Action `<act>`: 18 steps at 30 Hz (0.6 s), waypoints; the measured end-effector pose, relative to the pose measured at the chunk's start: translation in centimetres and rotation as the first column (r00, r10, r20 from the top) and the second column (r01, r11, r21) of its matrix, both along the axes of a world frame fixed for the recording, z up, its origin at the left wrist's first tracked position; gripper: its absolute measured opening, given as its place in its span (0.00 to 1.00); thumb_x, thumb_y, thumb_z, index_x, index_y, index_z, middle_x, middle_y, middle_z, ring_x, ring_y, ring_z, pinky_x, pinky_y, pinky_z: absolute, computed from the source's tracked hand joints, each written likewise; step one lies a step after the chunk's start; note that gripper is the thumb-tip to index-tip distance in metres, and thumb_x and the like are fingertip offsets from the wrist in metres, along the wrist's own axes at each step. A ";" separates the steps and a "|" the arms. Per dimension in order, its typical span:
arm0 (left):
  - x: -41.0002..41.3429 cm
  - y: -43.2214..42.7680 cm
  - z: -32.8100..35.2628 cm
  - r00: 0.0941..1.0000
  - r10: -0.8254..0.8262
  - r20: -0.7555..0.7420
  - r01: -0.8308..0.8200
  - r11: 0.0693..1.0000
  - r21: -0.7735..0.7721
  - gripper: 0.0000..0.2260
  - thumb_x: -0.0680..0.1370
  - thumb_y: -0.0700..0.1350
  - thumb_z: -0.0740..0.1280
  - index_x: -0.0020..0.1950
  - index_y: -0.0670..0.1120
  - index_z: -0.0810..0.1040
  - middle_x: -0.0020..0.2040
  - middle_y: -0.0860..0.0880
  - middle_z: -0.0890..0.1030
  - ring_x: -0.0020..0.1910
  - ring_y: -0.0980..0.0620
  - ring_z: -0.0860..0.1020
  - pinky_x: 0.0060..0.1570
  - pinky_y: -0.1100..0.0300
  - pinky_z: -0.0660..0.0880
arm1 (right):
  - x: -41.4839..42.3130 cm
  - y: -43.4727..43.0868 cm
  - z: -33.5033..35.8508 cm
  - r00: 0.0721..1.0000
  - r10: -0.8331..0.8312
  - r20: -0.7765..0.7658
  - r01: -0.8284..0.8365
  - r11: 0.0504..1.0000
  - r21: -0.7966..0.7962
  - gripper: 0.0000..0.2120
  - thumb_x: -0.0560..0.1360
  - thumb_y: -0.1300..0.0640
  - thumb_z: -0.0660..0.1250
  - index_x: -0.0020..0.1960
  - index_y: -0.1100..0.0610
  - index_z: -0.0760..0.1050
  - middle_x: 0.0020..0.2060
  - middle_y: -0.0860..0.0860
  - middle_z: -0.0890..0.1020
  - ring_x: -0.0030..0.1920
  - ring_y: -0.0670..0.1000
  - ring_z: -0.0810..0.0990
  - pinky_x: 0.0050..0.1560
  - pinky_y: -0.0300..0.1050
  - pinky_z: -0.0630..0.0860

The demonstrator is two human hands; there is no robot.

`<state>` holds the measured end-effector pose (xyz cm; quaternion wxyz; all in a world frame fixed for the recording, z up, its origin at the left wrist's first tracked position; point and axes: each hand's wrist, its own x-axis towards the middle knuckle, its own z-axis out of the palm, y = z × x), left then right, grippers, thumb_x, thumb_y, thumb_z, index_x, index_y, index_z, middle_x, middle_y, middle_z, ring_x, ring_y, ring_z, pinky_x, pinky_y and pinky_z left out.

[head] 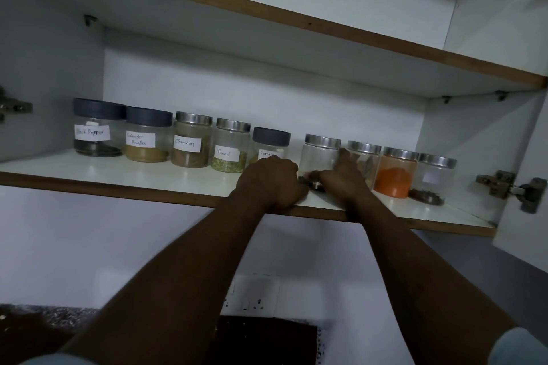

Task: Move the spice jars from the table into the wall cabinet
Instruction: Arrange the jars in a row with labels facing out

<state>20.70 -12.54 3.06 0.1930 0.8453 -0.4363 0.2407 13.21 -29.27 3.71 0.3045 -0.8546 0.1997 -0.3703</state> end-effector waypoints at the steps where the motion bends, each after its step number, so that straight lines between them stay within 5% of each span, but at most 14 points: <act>1: 0.0 0.0 -0.1 1.000 0.017 0.008 -0.017 1.000 -0.012 0.27 0.75 0.65 0.62 0.66 0.50 0.80 0.63 0.45 0.81 0.61 0.44 0.79 0.57 0.50 0.77 | -0.1 -0.1 0.1 1.000 0.027 0.003 -0.027 0.999 0.031 0.43 0.64 0.48 0.79 0.72 0.55 0.63 0.62 0.54 0.78 0.57 0.56 0.80 0.57 0.58 0.80; 3: 0.0 -0.1 -0.2 0.999 0.032 0.004 -0.031 0.999 -0.020 0.27 0.75 0.65 0.62 0.66 0.50 0.80 0.63 0.45 0.82 0.60 0.44 0.79 0.56 0.50 0.76 | -0.2 -0.3 0.0 1.000 0.029 0.011 -0.029 0.999 0.040 0.38 0.65 0.50 0.79 0.70 0.55 0.65 0.60 0.53 0.79 0.54 0.54 0.80 0.55 0.56 0.81; 8: 0.2 -0.2 -0.1 1.000 0.014 -0.022 -0.014 1.000 -0.005 0.25 0.74 0.64 0.62 0.63 0.52 0.81 0.59 0.47 0.83 0.57 0.45 0.80 0.54 0.50 0.78 | 0.2 0.3 0.1 0.998 -0.046 -0.046 0.043 0.998 -0.055 0.46 0.60 0.37 0.82 0.69 0.55 0.67 0.60 0.52 0.78 0.58 0.55 0.79 0.57 0.56 0.79; 13: 0.3 -0.3 0.0 0.999 0.029 -0.039 -0.027 0.998 0.050 0.22 0.75 0.64 0.62 0.58 0.50 0.81 0.56 0.47 0.83 0.54 0.46 0.80 0.47 0.54 0.75 | 0.4 -0.3 0.5 0.992 0.064 -0.111 -0.056 0.995 0.080 0.50 0.63 0.49 0.80 0.78 0.55 0.58 0.66 0.56 0.77 0.62 0.58 0.78 0.63 0.59 0.78; 18: 0.0 -0.2 0.3 0.998 0.031 -0.063 -0.026 0.996 0.089 0.20 0.77 0.62 0.60 0.54 0.50 0.82 0.53 0.47 0.83 0.51 0.46 0.80 0.49 0.53 0.77 | 0.7 0.1 0.5 0.989 -0.012 -0.148 0.007 1.000 -0.029 0.53 0.59 0.37 0.80 0.75 0.55 0.60 0.63 0.53 0.77 0.61 0.57 0.77 0.60 0.53 0.77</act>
